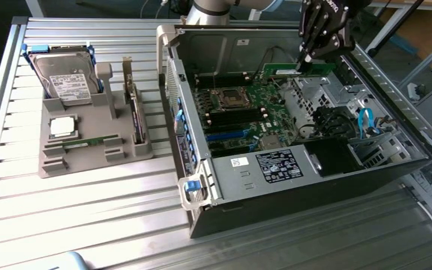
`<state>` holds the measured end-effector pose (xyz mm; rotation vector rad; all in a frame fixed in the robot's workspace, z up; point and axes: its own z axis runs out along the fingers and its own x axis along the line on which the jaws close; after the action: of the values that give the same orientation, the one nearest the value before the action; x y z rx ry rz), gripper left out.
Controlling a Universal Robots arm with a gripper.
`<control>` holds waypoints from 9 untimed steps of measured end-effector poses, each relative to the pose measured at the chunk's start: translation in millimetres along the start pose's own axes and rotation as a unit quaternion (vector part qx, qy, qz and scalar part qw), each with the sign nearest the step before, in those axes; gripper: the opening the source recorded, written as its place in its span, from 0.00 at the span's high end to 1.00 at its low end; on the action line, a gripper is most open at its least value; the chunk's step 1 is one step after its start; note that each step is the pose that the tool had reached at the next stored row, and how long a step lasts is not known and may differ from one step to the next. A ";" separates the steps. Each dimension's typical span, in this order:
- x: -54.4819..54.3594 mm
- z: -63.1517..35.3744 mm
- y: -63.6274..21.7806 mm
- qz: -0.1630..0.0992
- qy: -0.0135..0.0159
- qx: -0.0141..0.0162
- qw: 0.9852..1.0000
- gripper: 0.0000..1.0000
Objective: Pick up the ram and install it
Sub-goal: 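Insert the ram into the slot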
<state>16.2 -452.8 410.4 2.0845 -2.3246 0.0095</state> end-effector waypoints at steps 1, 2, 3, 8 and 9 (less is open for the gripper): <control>0.0 0.4 0.0 0.000 0.000 0.000 1.000 0.86; 0.0 0.9 0.0 0.000 0.000 0.000 1.000 0.86; 0.0 1.4 0.0 0.000 0.000 0.000 1.000 0.86; -0.1 3.8 0.0 0.000 0.000 0.000 1.000 0.86; -0.1 4.3 0.0 0.000 0.000 0.000 1.000 0.86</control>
<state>16.2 -452.8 406.1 2.0846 -2.3246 0.0094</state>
